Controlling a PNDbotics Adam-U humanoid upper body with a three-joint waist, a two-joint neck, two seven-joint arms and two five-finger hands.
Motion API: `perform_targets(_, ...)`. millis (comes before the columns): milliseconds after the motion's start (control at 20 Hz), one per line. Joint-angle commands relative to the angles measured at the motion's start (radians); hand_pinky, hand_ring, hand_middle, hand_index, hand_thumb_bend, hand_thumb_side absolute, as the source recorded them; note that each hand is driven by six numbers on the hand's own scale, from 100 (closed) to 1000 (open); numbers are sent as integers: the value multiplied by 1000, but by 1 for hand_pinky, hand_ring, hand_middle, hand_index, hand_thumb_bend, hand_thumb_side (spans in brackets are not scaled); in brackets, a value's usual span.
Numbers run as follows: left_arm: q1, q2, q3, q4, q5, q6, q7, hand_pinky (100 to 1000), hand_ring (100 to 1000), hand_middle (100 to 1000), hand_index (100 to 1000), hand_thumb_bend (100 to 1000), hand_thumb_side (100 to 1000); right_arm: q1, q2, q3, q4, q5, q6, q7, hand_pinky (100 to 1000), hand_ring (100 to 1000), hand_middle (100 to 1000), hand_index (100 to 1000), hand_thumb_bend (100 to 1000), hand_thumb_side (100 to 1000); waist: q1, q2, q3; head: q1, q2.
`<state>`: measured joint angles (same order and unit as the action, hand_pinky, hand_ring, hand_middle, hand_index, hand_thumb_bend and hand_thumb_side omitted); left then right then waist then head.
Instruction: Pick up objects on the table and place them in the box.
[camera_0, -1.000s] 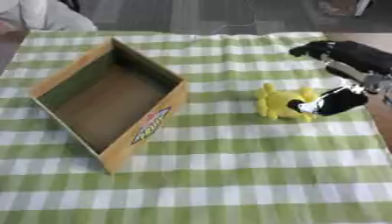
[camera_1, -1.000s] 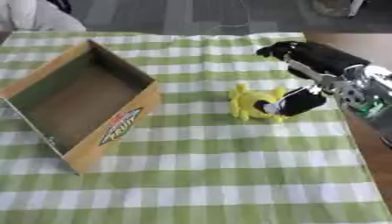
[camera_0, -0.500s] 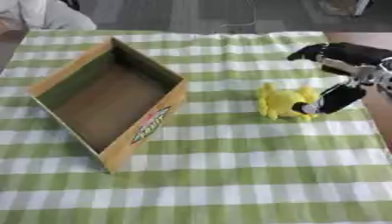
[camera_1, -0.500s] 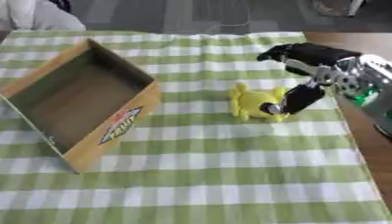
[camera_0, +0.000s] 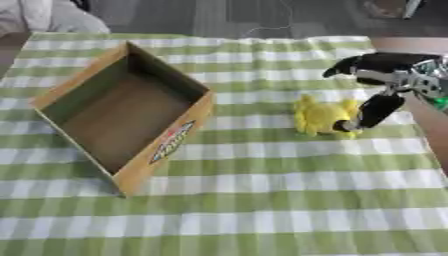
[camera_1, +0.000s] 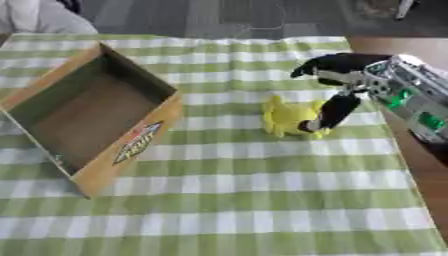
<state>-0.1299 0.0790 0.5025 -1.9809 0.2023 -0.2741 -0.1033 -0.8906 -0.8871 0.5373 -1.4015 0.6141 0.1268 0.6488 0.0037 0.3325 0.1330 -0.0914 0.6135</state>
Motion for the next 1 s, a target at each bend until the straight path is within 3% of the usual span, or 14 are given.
perform_targets(50, -1, 17, 1, -19, 2, 1, -2, 744, 638, 594, 735, 100, 909, -33, 5, -17, 41, 46, -31, 48, 866, 964, 927, 1000, 473, 346, 0, -19, -3, -2, 0)
perform_targets(350, -1, 15, 1, -19, 1, 1, -2, 745, 638, 594, 735, 100, 909, -51, 33, -29, 78, 86, -64, 142, 859, 957, 909, 1000, 465, 355, 1, -17, -6, -3, 0)
perform_targets(700, -1, 14, 2, -19, 1, 2, -2, 744, 639, 594, 735, 100, 909, -59, 44, -47, 49, 89, -58, 246, 843, 935, 823, 981, 482, 377, 3, -18, -8, -2, 0)
perform_targets(1000, -3, 14, 1, -19, 2, 4, -3, 744, 639, 595, 735, 100, 909, -60, 48, -54, 15, 96, -26, 258, 822, 911, 757, 930, 460, 397, 1, -18, -8, -2, -2)
